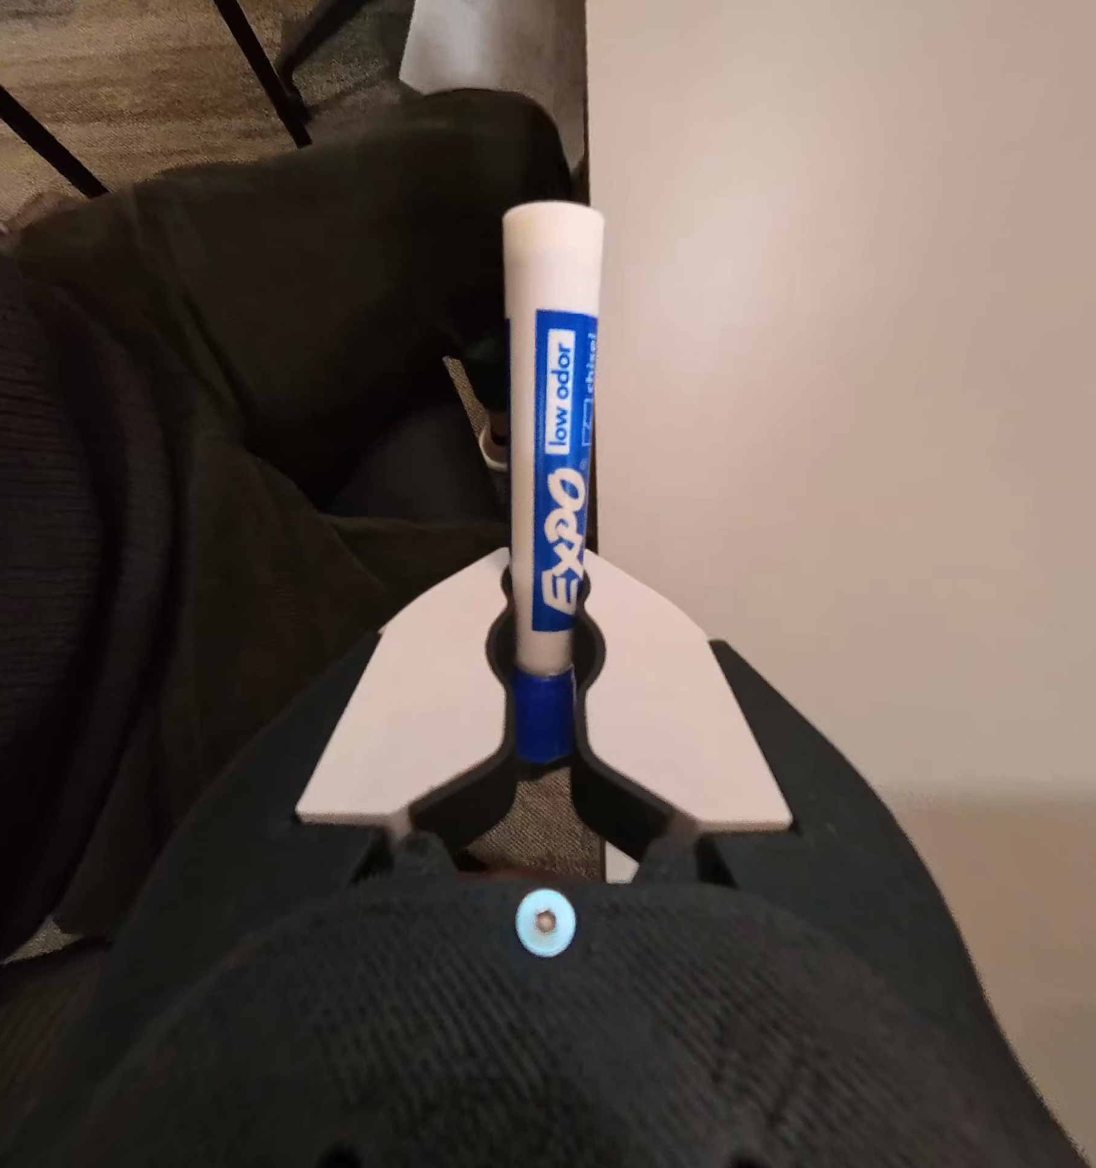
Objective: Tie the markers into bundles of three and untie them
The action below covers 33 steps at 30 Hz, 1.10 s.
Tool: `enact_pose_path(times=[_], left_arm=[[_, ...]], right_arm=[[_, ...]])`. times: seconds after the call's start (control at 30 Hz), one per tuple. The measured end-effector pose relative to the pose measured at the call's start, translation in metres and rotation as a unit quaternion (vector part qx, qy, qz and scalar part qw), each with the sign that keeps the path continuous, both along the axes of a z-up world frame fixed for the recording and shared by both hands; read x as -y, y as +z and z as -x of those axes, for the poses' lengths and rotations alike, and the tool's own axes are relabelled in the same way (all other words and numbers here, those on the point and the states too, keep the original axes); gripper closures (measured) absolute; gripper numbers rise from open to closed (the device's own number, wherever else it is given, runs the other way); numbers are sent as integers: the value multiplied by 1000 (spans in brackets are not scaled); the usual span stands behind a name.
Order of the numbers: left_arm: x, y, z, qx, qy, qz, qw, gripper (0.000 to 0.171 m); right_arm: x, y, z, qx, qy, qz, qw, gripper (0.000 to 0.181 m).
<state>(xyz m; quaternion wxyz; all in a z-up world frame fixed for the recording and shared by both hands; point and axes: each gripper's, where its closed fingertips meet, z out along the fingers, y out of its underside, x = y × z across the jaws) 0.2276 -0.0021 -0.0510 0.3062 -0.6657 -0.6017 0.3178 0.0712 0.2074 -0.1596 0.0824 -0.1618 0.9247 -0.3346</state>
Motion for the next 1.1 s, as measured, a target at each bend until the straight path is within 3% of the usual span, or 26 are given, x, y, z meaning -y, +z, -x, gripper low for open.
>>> enact_pose_path(times=[0.07, 0.17, 0.27, 0.37, 0.47, 0.6, 0.7, 0.9, 1.1], left_arm=[[-49, -1, 35, 21, -104, -3, 994, 150], [-101, -6, 81, 40, -227, -9, 973, 151], [-133, -15, 118, 62, -328, -58, 941, 152], [-147, -29, 146, 99, -402, -118, 903, 152], [-140, -41, 176, 127, -421, -141, 887, 152], [-126, -37, 197, 152, -432, -156, 875, 152], [-119, -26, 209, 142, -433, -107, 884, 152], [-131, -12, 205, 121, -457, -72, 878, 152], [-131, -16, 178, 118, -468, -92, 871, 152]], right_arm=[[-15, 1, 5, -29, -1, -17, 999, 167], [-34, -6, 14, -44, 0, -57, 997, 167], [-40, -16, 22, -11, 1, -97, 995, 167], [-40, -25, 38, 12, -5, -149, 989, 167], [-33, -22, 51, 30, -4, -187, 982, 167], [-20, -10, 67, 8, 1, -204, 979, 167], [-9, 5, 75, -24, -5, -185, 983, 167], [-2, 15, 74, -84, -21, -174, 981, 167], [-2, 14, 52, -82, -13, -165, 983, 167]])
